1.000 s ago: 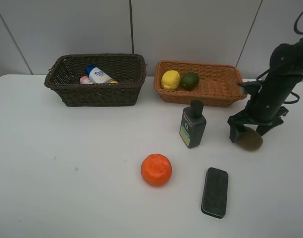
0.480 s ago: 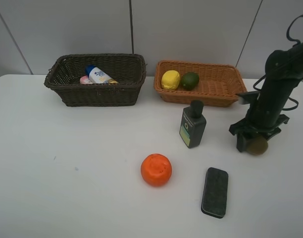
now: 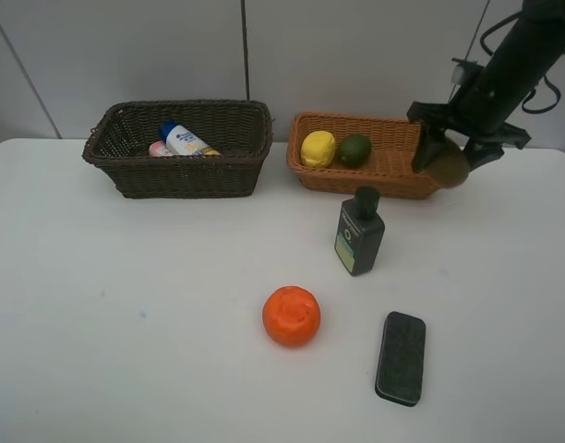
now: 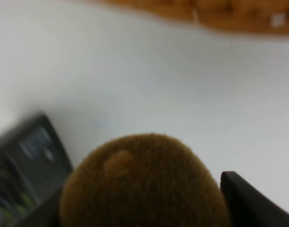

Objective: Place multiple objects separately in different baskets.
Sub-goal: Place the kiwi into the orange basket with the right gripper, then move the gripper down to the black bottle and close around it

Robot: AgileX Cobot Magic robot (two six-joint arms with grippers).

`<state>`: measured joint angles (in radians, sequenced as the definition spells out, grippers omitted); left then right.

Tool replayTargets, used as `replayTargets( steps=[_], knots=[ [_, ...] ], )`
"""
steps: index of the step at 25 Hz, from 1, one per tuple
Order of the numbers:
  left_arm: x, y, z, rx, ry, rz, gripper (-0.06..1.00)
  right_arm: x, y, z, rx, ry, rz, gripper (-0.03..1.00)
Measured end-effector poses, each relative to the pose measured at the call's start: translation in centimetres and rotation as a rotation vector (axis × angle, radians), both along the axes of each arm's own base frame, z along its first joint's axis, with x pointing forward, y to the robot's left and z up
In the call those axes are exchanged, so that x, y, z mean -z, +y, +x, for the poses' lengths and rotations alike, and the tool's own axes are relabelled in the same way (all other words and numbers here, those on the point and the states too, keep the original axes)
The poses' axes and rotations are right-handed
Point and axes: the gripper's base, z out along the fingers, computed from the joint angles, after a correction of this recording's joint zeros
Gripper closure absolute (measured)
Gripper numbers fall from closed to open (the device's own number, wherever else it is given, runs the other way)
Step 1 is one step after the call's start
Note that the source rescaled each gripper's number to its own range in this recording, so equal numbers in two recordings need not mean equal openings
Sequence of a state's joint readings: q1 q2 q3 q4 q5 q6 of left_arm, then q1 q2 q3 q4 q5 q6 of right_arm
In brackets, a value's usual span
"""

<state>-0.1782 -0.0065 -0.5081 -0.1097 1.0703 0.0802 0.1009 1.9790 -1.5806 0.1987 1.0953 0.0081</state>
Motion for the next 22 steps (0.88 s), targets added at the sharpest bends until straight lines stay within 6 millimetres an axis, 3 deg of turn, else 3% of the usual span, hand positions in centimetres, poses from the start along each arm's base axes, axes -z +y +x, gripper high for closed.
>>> replayTargets(
  steps=[2, 4, 8, 10, 12, 14, 18, 22],
  knots=[
    [0.0, 0.0, 0.0, 0.000, 0.000, 0.000, -0.03, -1.7, 0.3, 2.1, 0.046, -0.141, 0.034, 0.55],
    [0.0, 0.0, 0.0, 0.000, 0.000, 0.000, -0.03, -2.2, 0.5, 3.9, 0.075, -0.248, 0.052, 0.55],
    [0.0, 0.0, 0.0, 0.000, 0.000, 0.000, -0.03, -0.2, 0.6, 6.4, 0.103, -0.341, 0.057, 0.55],
    [0.0, 0.0, 0.0, 0.000, 0.000, 0.000, -0.03, 1.4, 0.6, 6.9, 0.110, -0.336, 0.054, 0.44],
    [0.0, 0.0, 0.0, 0.000, 0.000, 0.000, -0.03, 2.4, 0.6, 7.3, 0.114, -0.329, 0.051, 0.19],
    [0.0, 0.0, 0.0, 0.000, 0.000, 0.000, -0.03, 2.9, 0.6, 7.3, 0.113, -0.319, 0.049, 0.05],
    [0.0, 0.0, 0.0, 0.000, 0.000, 0.001, -0.03, 2.6, 0.6, 6.9, 0.101, -0.275, 0.048, -0.01],
    [0.0, 0.0, 0.0, 0.000, 0.000, 0.001, -0.03, 0.2, 0.6, 4.9, 0.048, -0.155, 0.021, -0.01]
  ],
)
